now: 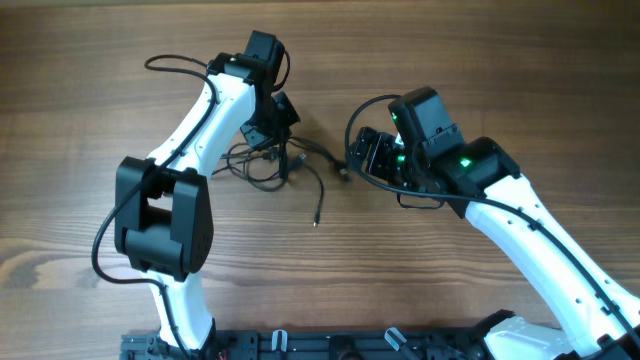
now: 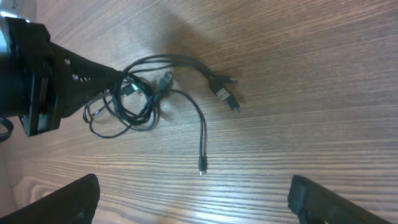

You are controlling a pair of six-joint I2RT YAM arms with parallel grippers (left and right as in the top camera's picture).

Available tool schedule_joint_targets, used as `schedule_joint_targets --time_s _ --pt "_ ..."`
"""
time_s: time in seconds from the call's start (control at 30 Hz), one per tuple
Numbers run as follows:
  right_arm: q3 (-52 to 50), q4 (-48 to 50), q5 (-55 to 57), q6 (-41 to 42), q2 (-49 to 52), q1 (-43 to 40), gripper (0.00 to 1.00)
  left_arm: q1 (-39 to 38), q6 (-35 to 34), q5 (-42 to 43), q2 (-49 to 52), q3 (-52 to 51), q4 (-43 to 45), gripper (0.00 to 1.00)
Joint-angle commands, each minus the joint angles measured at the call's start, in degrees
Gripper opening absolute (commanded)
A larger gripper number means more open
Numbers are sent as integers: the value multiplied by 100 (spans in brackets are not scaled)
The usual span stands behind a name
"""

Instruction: Untangle cables

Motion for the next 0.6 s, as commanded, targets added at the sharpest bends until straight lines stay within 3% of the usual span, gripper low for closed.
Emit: schedule_joint_targets --time_s 0.0,0.1,0.2,0.3,0.47,0.57 --pt "61 498 -391 -1174 35 140 100 48 -1156 448 -535 249 -273 4" --pt "61 927 -597 -1325 173 439 98 70 -2653 535 -1224 328 -452 4" --pt "63 1357 -518 -1399 407 702 92 70 -3121 758 -1622 328 -463 4" --pt "68 1475 -278 -1711 468 822 68 70 -4002 855 -1700 328 -686 4" --pt "74 1744 -52 -2245 468 1154 57 35 -4819 918 -1698 328 -1005 4" --pt "74 1952 140 -2444 468 1414 58 4 -5095 918 -1698 328 -997 4"
